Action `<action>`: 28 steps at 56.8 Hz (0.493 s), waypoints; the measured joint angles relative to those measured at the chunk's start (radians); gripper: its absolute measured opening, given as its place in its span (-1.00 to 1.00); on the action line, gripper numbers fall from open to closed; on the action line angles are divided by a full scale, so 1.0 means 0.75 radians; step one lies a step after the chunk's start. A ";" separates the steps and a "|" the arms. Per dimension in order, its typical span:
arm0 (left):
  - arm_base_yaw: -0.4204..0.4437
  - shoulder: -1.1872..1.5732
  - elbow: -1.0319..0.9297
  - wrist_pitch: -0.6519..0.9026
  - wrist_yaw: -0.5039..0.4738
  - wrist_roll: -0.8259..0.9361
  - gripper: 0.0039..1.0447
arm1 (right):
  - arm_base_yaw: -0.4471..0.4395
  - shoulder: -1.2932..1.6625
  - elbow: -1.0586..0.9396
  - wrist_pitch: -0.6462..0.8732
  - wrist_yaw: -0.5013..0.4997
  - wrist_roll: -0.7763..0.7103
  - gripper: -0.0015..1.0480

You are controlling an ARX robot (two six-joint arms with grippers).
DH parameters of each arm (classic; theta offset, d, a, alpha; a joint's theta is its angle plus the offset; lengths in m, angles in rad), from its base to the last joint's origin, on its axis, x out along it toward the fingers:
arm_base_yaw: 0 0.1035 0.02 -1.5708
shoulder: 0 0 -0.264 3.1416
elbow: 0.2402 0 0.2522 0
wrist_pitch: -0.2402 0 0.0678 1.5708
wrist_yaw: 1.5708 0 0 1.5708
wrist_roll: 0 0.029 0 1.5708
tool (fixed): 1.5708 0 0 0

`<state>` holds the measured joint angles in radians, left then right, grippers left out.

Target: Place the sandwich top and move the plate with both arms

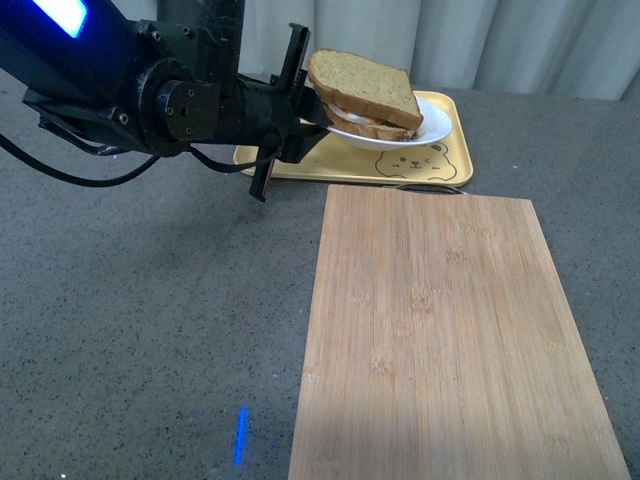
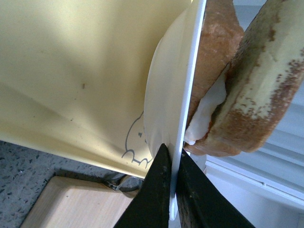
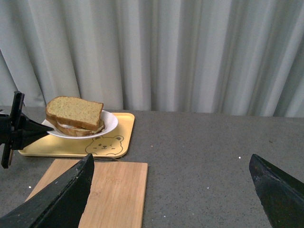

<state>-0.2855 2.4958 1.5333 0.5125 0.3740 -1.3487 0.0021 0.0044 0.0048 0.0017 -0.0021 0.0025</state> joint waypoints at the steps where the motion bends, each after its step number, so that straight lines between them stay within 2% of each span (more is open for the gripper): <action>1: -0.001 0.004 0.004 -0.003 0.000 0.000 -0.94 | 0.000 0.000 0.000 0.000 0.000 0.000 0.82; 11: -0.003 0.038 0.063 -0.089 0.003 0.005 -0.94 | 0.000 0.000 0.000 0.000 0.000 -0.001 0.82; 28: 0.007 -0.028 -0.036 -0.085 -0.048 0.065 -0.06 | 0.000 0.000 0.000 0.000 0.000 0.000 0.82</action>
<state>-0.2802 2.4748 1.5063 0.4484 0.3382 -1.2999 0.0021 0.0044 0.0048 0.0017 -0.0021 0.0025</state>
